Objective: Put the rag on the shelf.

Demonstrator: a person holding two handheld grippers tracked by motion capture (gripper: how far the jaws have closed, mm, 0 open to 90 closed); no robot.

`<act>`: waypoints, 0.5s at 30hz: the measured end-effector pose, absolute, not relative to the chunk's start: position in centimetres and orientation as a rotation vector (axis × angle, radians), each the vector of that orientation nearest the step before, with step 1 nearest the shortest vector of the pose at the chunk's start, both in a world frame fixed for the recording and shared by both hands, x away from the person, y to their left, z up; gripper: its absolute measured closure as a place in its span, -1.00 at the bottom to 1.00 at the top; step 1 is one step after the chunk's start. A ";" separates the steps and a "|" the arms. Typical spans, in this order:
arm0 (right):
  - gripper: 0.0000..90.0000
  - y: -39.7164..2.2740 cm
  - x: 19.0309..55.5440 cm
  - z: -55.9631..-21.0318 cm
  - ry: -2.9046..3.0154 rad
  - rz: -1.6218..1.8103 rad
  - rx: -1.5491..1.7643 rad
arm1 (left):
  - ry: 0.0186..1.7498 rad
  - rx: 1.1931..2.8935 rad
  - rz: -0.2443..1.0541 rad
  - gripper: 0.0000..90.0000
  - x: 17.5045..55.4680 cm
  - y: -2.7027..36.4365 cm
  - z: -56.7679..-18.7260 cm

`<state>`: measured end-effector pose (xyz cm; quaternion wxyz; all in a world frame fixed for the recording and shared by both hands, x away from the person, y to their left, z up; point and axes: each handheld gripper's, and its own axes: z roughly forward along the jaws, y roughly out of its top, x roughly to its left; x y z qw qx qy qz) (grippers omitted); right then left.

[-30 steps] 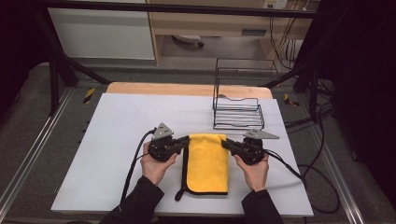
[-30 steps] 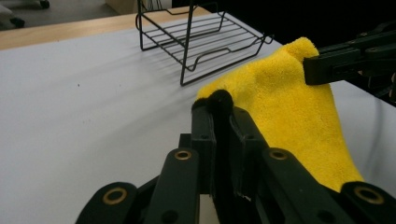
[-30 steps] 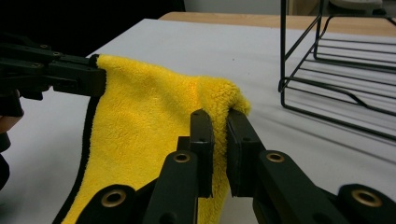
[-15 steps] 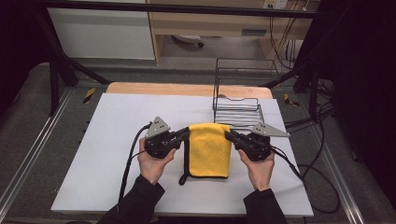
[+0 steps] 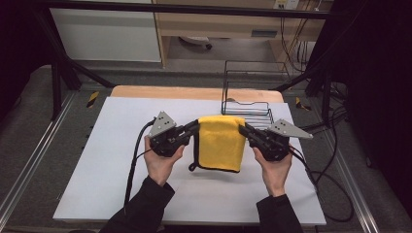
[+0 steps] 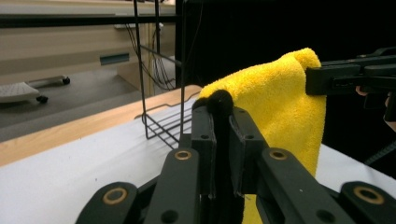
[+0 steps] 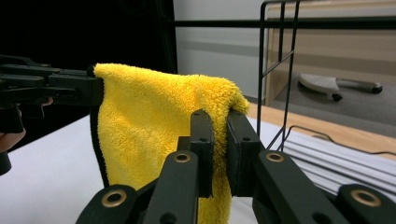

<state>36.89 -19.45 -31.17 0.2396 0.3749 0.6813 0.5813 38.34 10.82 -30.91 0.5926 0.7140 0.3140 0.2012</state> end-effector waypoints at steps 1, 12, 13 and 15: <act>0.84 -19.5 36.9 -31.0 1.857 1.592 1.023 | 0.728 1.657 0.471 0.81 38.4 10.8 -30.8; 0.84 -20.2 36.7 -29.2 1.777 1.595 0.998 | 0.709 1.607 0.479 0.81 39.1 9.6 -29.2; 0.84 -20.3 36.7 -29.1 1.771 1.594 0.996 | 0.702 1.597 0.476 0.81 39.2 9.5 -29.0; 0.84 -20.5 36.7 -28.8 1.753 1.601 0.992 | 0.697 1.596 0.483 0.81 39.3 9.2 -28.7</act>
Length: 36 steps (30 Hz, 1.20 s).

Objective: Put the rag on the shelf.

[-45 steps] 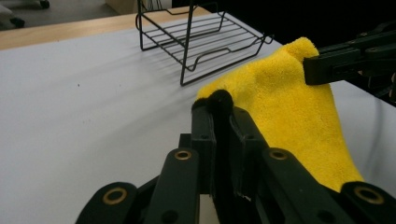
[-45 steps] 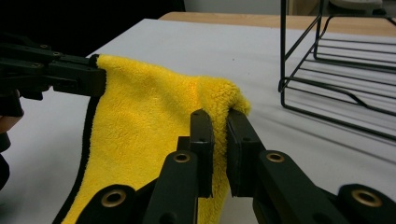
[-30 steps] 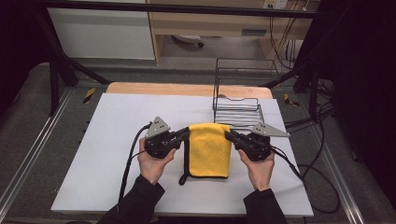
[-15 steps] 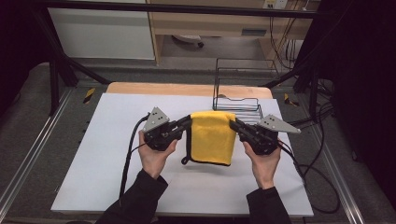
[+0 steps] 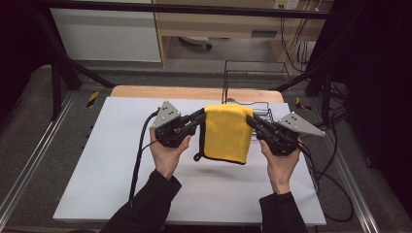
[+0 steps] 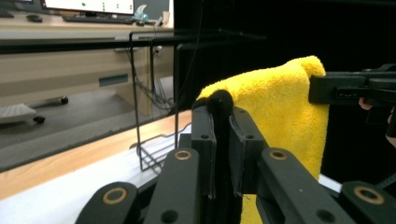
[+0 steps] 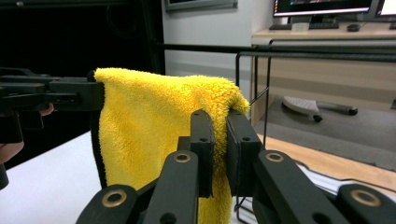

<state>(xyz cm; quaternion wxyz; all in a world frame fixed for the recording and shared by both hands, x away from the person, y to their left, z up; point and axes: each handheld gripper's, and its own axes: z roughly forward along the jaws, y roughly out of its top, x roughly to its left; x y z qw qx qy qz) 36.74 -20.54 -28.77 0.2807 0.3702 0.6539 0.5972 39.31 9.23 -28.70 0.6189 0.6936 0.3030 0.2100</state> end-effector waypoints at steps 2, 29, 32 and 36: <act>0.84 -20.7 36.8 -28.5 1.741 1.600 0.989 | 0.693 1.589 0.492 0.80 39.4 8.9 -28.4; 0.84 -22.1 37.9 -23.5 1.595 1.604 0.944 | 0.642 1.511 0.545 0.80 41.8 6.5 -23.2; 0.84 -22.4 38.2 -22.9 1.576 1.602 0.942 | 0.640 1.503 0.543 0.80 42.2 6.1 -22.6; 0.84 -22.7 38.4 -22.0 1.558 1.597 0.935 | 0.631 1.500 0.550 0.80 42.6 5.6 -21.7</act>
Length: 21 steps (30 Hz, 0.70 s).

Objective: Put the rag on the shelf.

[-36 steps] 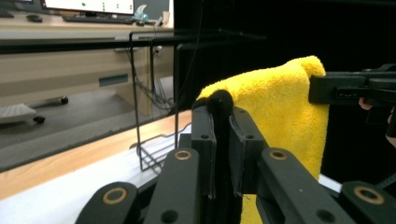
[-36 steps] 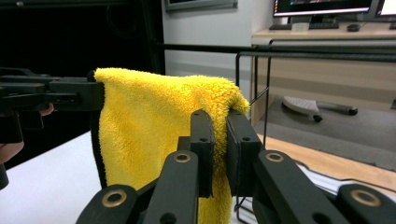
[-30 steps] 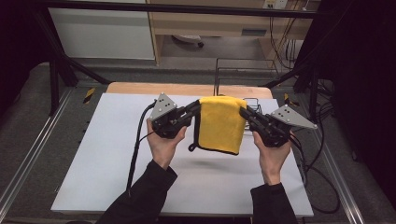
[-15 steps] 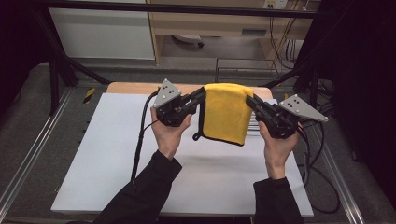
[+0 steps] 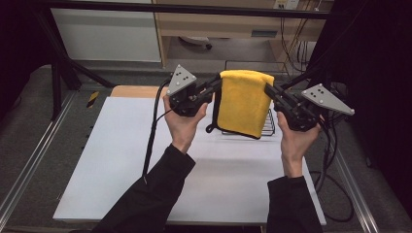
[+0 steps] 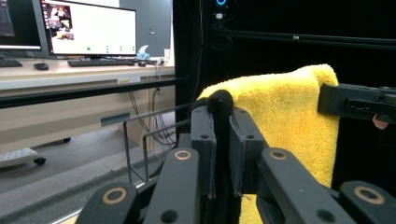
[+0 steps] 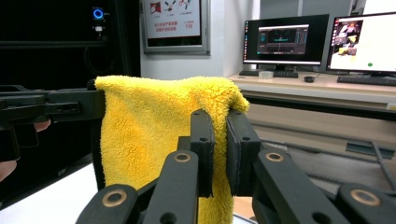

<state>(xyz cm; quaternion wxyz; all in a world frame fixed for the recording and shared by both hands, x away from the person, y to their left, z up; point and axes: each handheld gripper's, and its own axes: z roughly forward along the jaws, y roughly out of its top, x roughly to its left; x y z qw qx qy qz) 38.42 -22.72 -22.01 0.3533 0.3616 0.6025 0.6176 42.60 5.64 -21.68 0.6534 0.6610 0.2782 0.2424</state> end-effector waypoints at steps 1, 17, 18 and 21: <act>0.84 -22.8 38.5 -21.8 1.553 1.598 0.935 | 0.629 1.498 0.553 0.80 42.7 5.5 -21.4; 0.84 -23.8 40.0 -18.0 1.498 1.576 0.905 | 0.605 1.465 0.577 0.80 44.3 4.1 -17.5; 0.84 -23.9 40.1 -17.8 1.496 1.573 0.906 | 0.601 1.467 0.582 0.80 44.4 4.0 -17.3; 0.84 -24.1 40.5 -17.1 1.484 1.573 0.900 | 0.599 1.460 0.582 0.80 44.7 3.8 -16.8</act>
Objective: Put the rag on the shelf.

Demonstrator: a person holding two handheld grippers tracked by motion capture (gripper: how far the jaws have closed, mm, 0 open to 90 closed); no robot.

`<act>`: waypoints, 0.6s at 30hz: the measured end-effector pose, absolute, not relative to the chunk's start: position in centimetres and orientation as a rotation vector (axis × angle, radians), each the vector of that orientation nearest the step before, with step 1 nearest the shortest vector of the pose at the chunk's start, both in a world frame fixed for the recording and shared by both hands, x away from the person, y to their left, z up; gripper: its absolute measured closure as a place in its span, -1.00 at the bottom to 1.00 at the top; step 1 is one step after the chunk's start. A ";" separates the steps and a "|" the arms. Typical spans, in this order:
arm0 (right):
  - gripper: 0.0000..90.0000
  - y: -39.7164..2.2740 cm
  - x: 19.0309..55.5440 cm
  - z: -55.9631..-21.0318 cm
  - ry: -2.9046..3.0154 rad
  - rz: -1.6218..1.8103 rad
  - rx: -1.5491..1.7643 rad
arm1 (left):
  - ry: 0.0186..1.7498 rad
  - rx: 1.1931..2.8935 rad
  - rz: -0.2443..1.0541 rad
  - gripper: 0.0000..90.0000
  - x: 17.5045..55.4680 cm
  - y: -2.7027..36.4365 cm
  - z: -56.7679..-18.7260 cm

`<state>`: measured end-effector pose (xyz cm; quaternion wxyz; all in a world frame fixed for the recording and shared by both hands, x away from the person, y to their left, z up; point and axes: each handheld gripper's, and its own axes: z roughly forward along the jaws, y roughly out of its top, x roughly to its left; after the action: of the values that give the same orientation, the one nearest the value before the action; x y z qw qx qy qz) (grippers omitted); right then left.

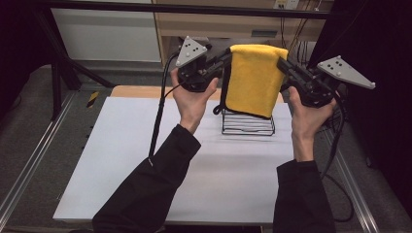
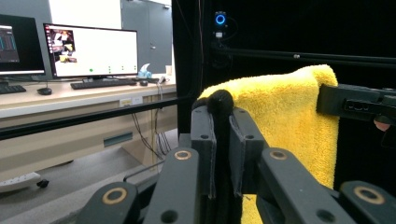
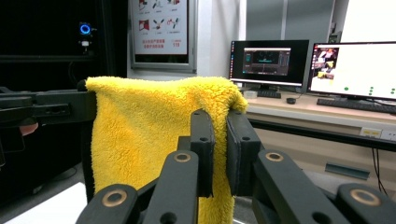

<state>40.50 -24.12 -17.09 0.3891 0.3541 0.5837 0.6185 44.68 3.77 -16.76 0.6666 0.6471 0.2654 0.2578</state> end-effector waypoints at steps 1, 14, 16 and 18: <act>0.84 -24.2 40.6 -16.9 1.482 1.573 0.899 | 0.598 1.456 0.585 0.80 44.7 3.7 -16.6; 0.84 -24.6 42.6 -14.8 1.446 1.572 0.884 | 0.608 1.430 0.594 0.80 46.6 2.9 -14.3; 0.84 -24.7 42.9 -14.5 1.440 1.575 0.884 | 0.606 1.429 0.604 0.80 46.8 2.7 -13.9; 0.84 -24.8 43.2 -14.1 1.434 1.572 0.882 | 0.602 1.430 0.612 0.80 47.0 2.6 -13.6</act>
<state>43.16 -24.82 -14.10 0.4070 0.3497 0.5687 0.6234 46.96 2.60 -13.60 0.6719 0.6350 0.2675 0.2716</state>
